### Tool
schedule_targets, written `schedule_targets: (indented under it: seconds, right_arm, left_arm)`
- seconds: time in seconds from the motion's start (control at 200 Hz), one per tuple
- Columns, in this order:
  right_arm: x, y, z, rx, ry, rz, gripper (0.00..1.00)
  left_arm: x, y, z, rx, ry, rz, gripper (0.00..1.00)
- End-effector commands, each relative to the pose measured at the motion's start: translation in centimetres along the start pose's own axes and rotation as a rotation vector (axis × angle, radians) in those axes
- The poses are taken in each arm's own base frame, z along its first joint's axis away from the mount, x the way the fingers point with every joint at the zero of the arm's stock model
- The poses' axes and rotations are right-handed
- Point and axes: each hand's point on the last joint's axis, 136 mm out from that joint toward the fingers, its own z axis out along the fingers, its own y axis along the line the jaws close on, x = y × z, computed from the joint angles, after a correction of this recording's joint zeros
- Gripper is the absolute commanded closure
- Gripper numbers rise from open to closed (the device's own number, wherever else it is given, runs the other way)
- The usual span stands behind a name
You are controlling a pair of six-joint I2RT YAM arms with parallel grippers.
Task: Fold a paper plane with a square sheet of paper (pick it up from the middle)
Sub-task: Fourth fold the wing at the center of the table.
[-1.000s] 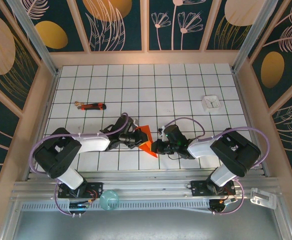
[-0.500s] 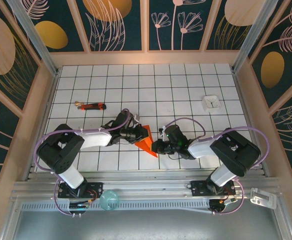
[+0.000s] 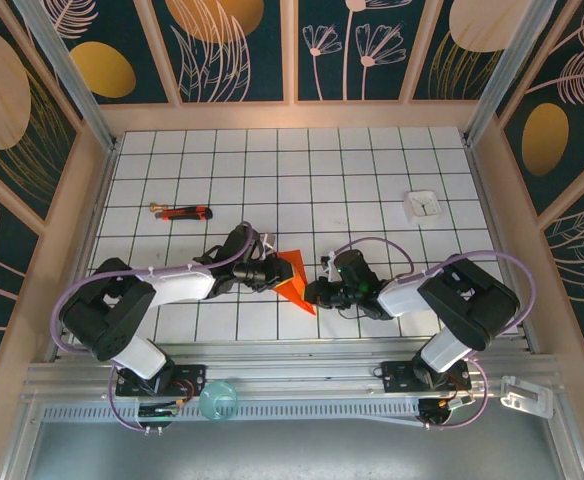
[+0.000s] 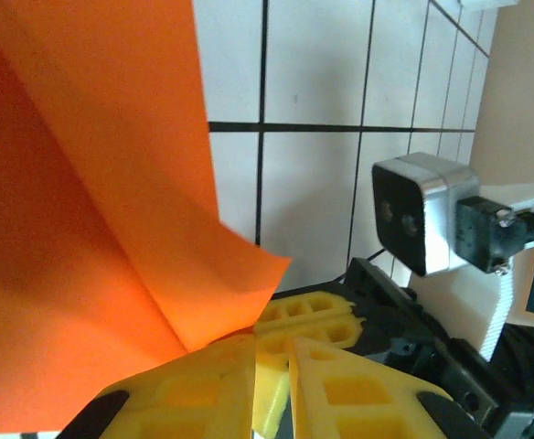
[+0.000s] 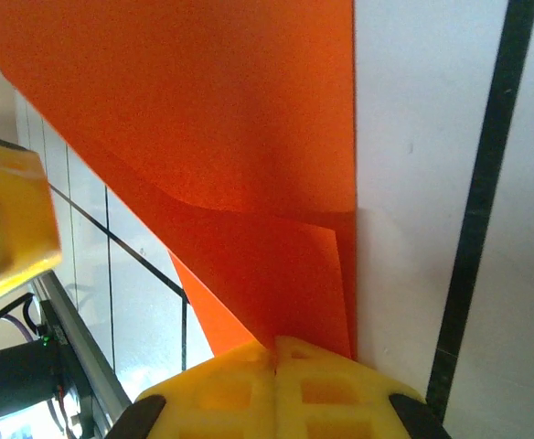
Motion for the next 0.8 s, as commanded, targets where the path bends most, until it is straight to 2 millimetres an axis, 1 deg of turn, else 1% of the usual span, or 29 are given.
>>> schedule_targets:
  seconds: [0.0, 0.385, 0.485, 0.55, 0.56, 0.585, 0.796]
  right_arm:
    - [0.9, -1.9, 0.1, 0.041, 0.026, 0.046, 1.0]
    - [1.0, -2.1, 0.2, 0.047, 0.031, 0.054, 1.0]
    - [1.1, -2.3, 0.2, 0.052, 0.032, 0.053, 1.0]
    - [1.1, -2.2, 0.1, 0.052, 0.032, 0.053, 1.0]
    - [1.1, -2.2, 0.2, 0.052, 0.032, 0.052, 1.0]
    - [1.0, -2.2, 0.1, 0.052, 0.031, 0.051, 1.0]
    - [1.0, -2.4, 0.2, 0.06, 0.029, 0.053, 1.0]
  left_arm:
    - [0.1, -0.1, 0.1, 0.01, 0.021, 0.017, 0.82]
    - [-1.0, -0.2, 2.0, -0.013, 0.048, 0.047, 0.84]
    - [-1.2, -0.2, 2.4, -0.016, 0.052, 0.053, 0.84]
    - [-1.5, -0.6, 2.4, -0.012, 0.049, 0.065, 0.84]
    - [-1.5, 0.0, 2.8, -0.026, 0.058, 0.057, 0.84]
    - [-1.4, 0.4, 3.0, -0.034, 0.063, 0.053, 0.84]
    - [-1.8, 0.6, 3.5, -0.034, 0.068, 0.052, 0.84]
